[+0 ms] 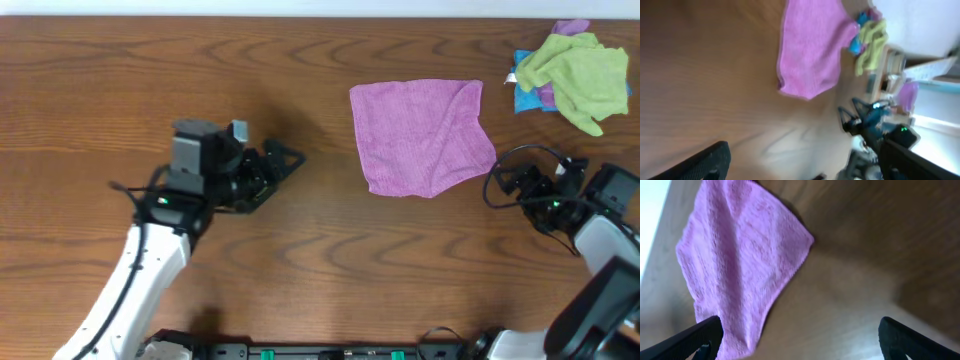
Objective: Fold the cloth
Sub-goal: 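Move the left gripper to the cloth's lower-left corner, then grasp the lower-left corner with left gripper, lower-right with right gripper, then pull the cloth toward the table center with both grippers and release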
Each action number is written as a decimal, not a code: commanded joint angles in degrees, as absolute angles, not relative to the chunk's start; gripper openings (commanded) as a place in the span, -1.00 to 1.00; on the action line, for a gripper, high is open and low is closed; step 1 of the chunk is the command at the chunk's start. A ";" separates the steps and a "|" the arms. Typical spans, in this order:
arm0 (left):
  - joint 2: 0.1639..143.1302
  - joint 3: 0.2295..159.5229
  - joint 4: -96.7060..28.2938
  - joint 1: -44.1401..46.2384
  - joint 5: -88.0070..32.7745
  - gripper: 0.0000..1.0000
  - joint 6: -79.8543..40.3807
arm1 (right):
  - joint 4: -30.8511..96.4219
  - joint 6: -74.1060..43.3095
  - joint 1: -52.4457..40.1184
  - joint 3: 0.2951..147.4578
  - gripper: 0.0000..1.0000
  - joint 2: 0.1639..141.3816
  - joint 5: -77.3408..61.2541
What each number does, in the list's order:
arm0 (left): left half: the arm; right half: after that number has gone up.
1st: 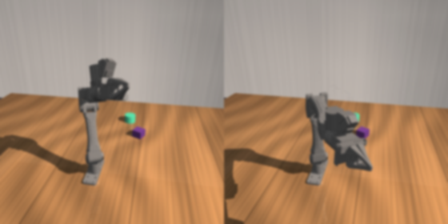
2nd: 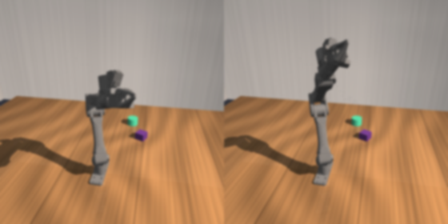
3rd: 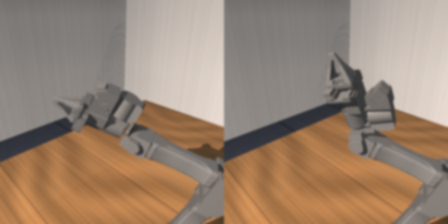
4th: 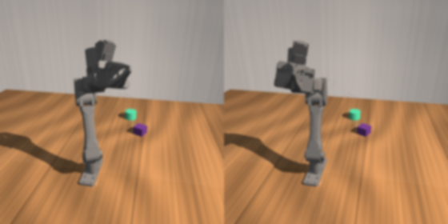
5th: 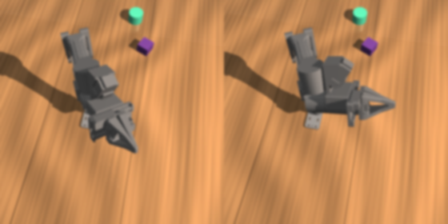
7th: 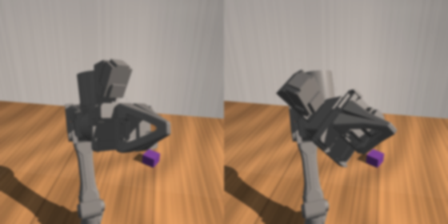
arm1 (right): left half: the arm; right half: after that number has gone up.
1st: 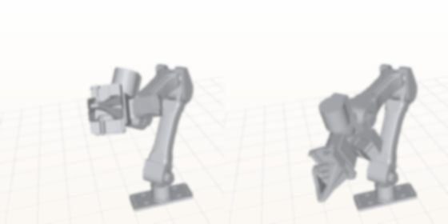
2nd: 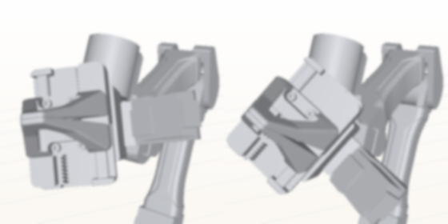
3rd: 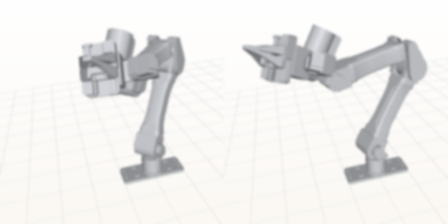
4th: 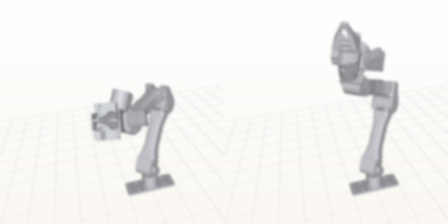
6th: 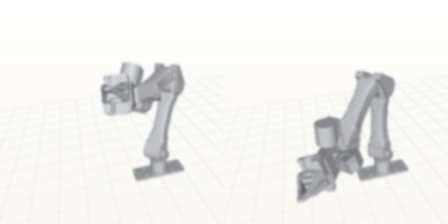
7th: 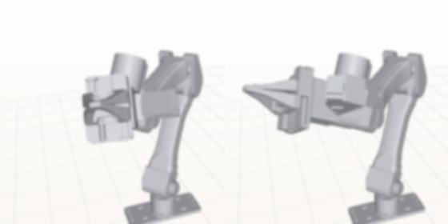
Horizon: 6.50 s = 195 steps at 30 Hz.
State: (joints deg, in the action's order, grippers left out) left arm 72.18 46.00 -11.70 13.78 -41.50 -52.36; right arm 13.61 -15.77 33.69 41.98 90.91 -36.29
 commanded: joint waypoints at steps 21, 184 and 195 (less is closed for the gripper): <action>102.91 40.97 32.34 24.62 -41.30 0.91 -76.09 | -3.11 -28.80 25.85 41.74 0.83 98.72 -37.28; 107.87 55.33 -34.39 9.76 -47.40 -0.88 -25.71 | 31.24 -30.57 -1.63 41.76 -0.97 86.52 -24.05; 107.74 55.35 -38.37 9.72 -45.91 -0.88 -23.99 | 40.32 -30.57 -2.00 41.76 -0.05 79.72 -19.44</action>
State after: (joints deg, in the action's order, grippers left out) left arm 108.20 55.72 -37.17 9.96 -47.75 -25.45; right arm 39.51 -30.85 -1.52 42.04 82.32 -21.58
